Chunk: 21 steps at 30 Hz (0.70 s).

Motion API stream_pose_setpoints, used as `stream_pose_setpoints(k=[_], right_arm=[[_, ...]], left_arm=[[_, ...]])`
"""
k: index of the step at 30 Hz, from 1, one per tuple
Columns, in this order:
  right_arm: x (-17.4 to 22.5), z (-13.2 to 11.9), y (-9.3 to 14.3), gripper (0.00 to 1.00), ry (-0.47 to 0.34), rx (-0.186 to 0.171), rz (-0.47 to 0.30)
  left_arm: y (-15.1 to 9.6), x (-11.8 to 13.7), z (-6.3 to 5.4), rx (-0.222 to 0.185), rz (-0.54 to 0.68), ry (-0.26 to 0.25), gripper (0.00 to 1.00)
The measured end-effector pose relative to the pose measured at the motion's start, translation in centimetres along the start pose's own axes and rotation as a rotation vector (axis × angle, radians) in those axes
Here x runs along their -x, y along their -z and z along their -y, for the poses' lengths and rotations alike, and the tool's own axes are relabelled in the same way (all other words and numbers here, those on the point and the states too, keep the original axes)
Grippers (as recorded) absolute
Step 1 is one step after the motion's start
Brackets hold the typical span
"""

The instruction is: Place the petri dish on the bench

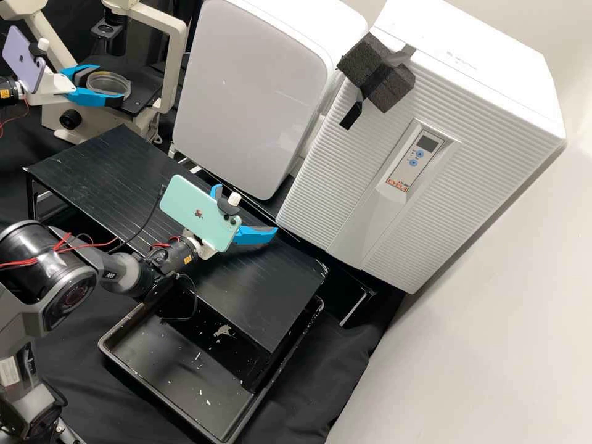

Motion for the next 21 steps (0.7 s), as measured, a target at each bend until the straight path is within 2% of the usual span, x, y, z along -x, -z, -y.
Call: stream_pose_setpoints(k=[7, 12, 17, 21], right_arm=[[0.0, 0.0, 0.0, 1.00, 0.000, 0.000, 0.000], [0.0, 0.0, 0.0, 1.00, 0.000, 0.000, 0.000], [0.0, 0.0, 0.0, 1.00, 0.000, 0.000, 0.000], [0.0, 0.0, 0.0, 1.00, 0.000, 0.000, 0.000]], left_arm=[[0.7, 1.0, -0.8, 0.021, -0.036, -0.004, 0.00], [0.7, 1.7, -1.8, 0.022, -0.039, -0.033, 0.00], [0.5, 2.0, -1.8, 0.022, -0.035, -0.033, 0.00], [-0.3, 2.2, -1.5, 0.000, 0.002, -0.014, 0.00]])
